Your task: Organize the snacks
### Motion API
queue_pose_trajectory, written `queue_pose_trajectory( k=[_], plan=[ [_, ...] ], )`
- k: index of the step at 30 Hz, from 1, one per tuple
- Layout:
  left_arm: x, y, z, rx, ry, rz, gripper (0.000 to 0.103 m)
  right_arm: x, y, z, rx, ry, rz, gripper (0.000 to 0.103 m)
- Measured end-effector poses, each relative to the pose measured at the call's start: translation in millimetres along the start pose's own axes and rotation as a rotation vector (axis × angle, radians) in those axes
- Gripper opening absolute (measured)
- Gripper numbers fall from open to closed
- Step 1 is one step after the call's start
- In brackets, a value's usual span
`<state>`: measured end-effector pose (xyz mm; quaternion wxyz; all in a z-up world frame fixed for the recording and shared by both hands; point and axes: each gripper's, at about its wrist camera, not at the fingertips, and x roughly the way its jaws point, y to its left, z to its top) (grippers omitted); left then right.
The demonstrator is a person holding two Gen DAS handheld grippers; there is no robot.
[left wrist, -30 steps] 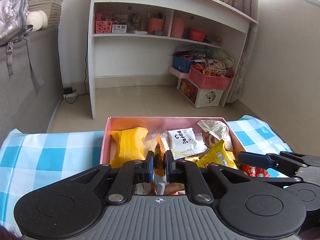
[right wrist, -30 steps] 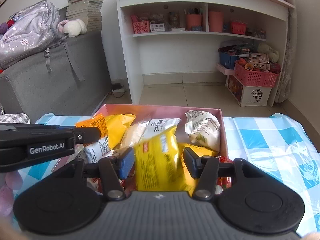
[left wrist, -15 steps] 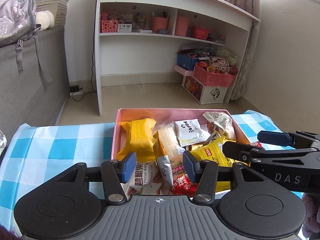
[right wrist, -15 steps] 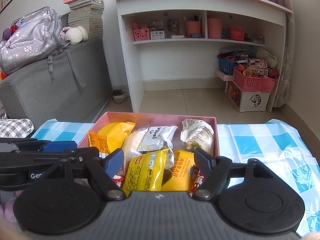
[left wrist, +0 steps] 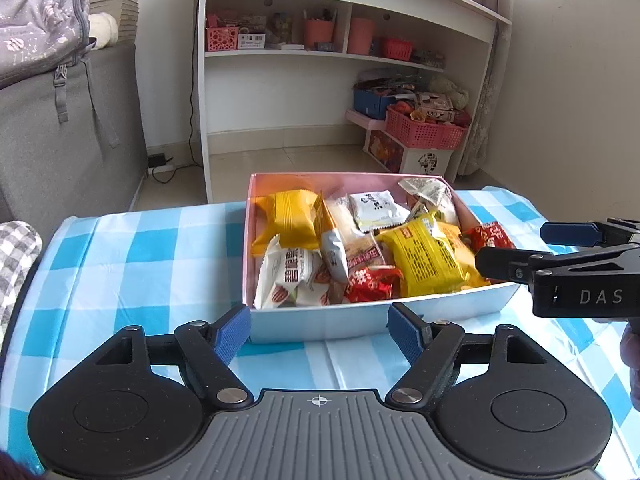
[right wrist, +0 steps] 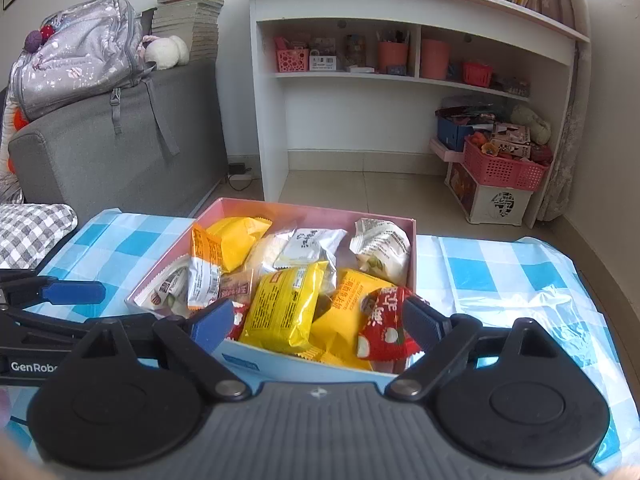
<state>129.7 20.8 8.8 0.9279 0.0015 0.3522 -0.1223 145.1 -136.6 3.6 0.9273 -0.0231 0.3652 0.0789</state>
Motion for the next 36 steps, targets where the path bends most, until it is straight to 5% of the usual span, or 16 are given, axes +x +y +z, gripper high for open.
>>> queue_pose_trajectory(
  k=[12,36],
  plan=[
    [-35,-5,-25,-0.005,0.034,0.052,0.095,-26,18,-11,-0.049,0.058,0.013,0.099],
    [-69,-5,-59,-0.005,0.102,0.144,0.101,-52,28,-41,-0.038,0.135,-0.009,0.102]
  ],
)
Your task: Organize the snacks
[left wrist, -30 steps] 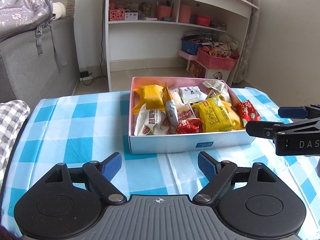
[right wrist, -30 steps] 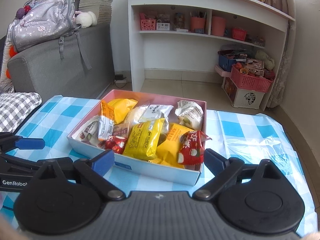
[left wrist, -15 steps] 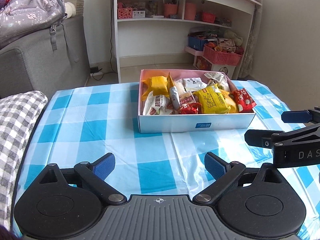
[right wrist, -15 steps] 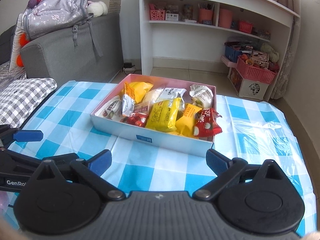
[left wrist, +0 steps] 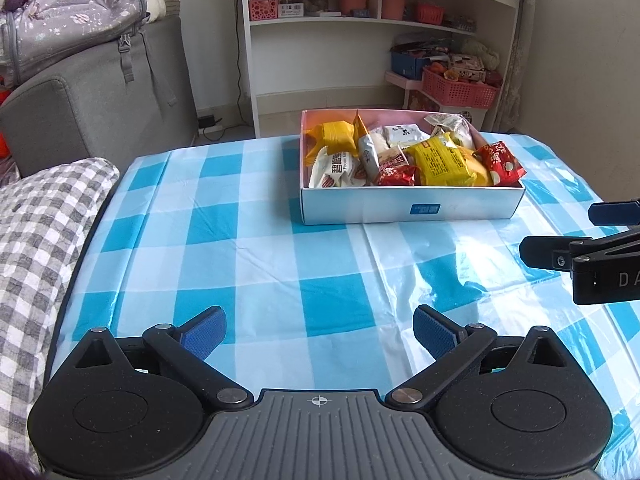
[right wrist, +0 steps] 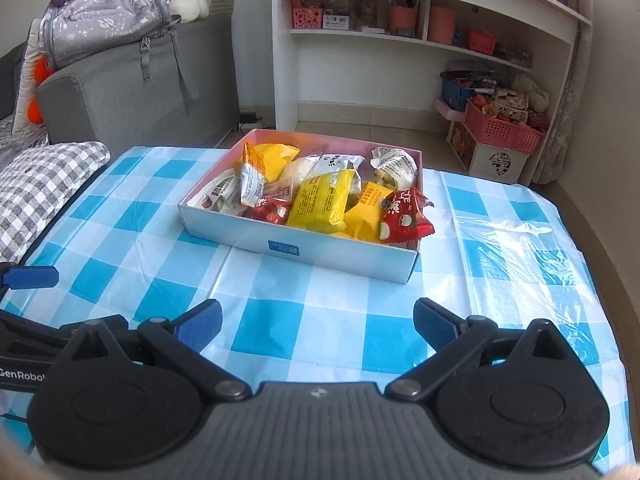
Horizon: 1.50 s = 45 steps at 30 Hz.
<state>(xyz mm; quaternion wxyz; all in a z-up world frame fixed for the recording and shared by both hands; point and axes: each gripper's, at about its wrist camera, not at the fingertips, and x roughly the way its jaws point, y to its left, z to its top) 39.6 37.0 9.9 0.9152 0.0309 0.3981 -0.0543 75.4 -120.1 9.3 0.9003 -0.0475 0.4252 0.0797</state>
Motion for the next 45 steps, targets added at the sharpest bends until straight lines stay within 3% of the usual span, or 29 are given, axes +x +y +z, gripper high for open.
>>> queue_pose_trajectory(
  k=[23,45],
  plan=[
    [-7,-8,4,0.006,-0.013,0.072,0.101,-5,2,-3,-0.028,0.016,-0.023,0.103],
    [-5,-8,5,-0.020,-0.006,0.065,0.101,5,11,-7,-0.054,0.056,-0.039,0.103]
  ],
)
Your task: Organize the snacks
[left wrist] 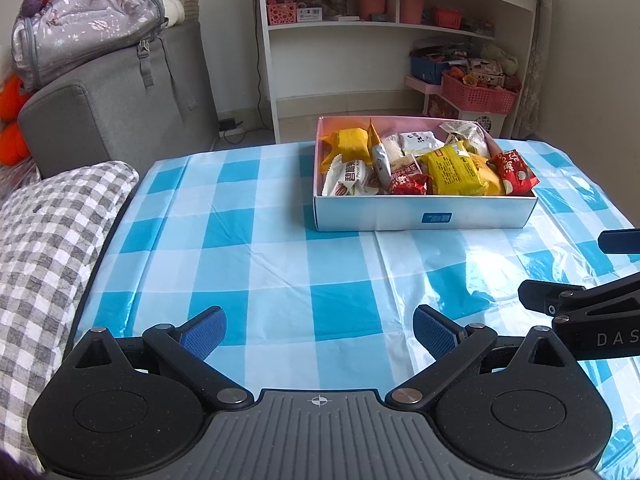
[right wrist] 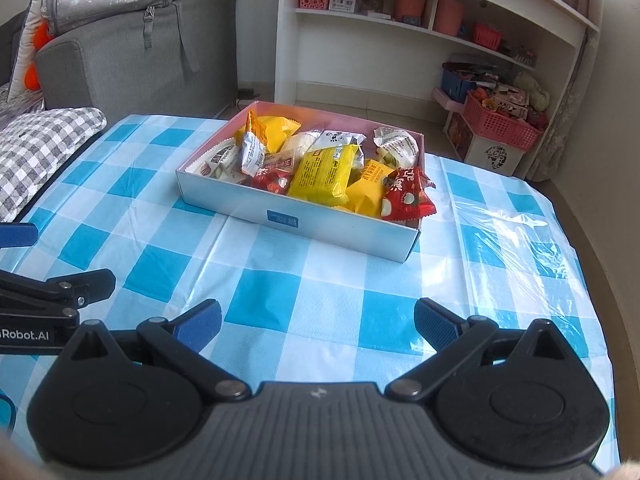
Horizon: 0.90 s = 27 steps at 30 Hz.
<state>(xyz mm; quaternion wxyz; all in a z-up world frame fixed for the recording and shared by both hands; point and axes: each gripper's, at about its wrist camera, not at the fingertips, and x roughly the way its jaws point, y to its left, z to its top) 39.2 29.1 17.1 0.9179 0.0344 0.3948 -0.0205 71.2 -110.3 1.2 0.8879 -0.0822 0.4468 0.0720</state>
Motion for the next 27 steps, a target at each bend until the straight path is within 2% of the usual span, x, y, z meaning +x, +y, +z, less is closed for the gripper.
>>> queue_pose_trajectory(
  k=[27],
  plan=[
    [0.7,-0.3,-1.9,-0.005,0.009,-0.014,0.101,0.7,-0.1,-1.4,0.003,0.003,-0.002,0.103]
  ],
)
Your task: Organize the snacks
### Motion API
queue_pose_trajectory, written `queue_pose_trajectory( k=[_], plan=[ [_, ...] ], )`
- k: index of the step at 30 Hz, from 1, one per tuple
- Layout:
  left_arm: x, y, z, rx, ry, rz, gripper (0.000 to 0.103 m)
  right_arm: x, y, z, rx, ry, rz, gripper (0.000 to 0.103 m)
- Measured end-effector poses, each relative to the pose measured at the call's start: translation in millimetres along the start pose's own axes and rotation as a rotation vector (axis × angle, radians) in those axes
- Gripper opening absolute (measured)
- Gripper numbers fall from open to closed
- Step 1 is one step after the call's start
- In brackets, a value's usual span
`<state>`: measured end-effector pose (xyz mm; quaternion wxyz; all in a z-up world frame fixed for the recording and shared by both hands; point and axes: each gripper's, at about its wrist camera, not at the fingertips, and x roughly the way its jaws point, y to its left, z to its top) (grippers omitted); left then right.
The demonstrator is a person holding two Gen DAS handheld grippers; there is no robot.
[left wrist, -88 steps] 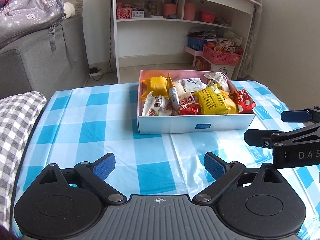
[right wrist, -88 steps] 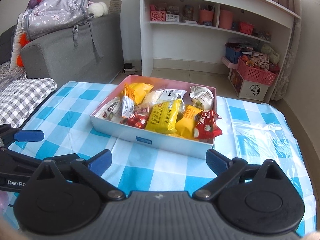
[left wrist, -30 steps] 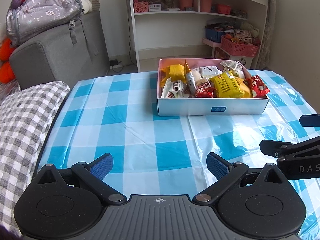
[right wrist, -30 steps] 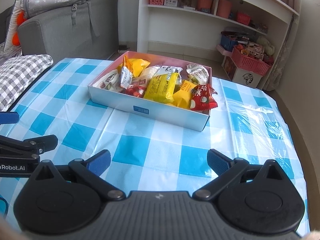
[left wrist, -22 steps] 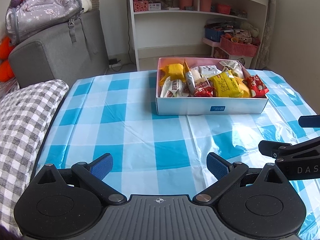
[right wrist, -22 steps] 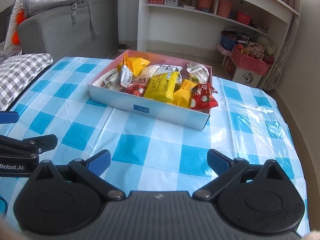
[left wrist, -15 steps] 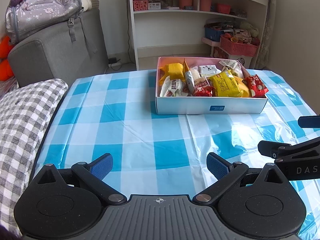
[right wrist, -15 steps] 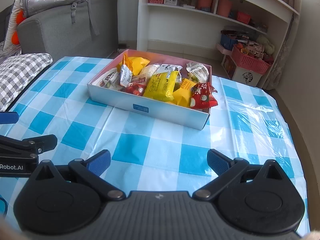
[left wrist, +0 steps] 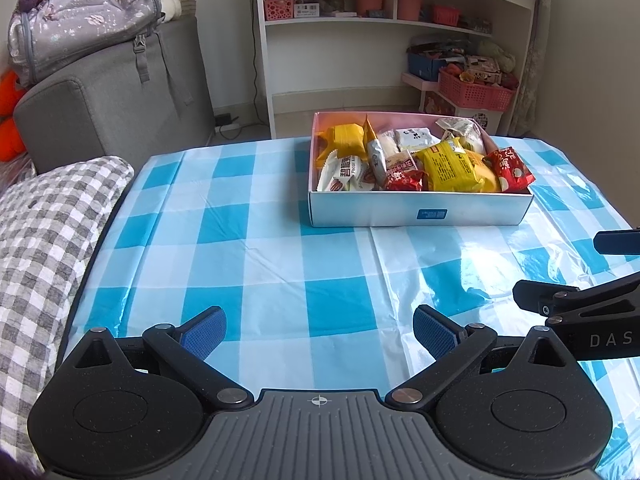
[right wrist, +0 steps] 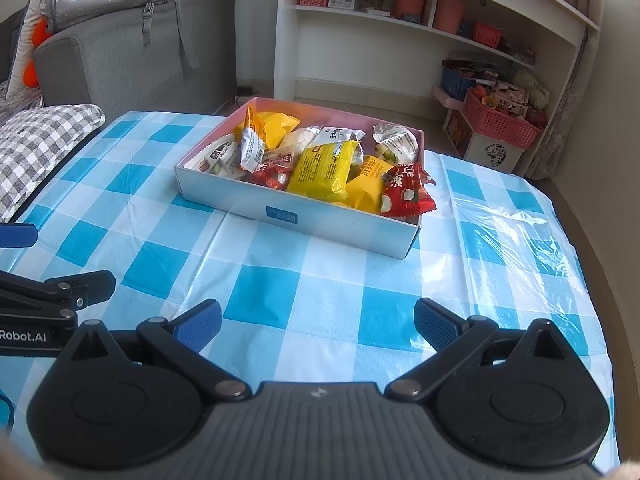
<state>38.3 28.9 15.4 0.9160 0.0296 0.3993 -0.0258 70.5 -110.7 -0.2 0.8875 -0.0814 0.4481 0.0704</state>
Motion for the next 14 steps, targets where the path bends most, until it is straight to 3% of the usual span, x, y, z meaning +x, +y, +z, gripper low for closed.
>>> queue_pose_trajectory(
  k=[14],
  plan=[
    [0.6,-1.5,0.3,0.008,0.010,-0.002,0.101,0.2,-0.3,-0.4,-0.001,0.000,-0.001,0.103]
  ],
)
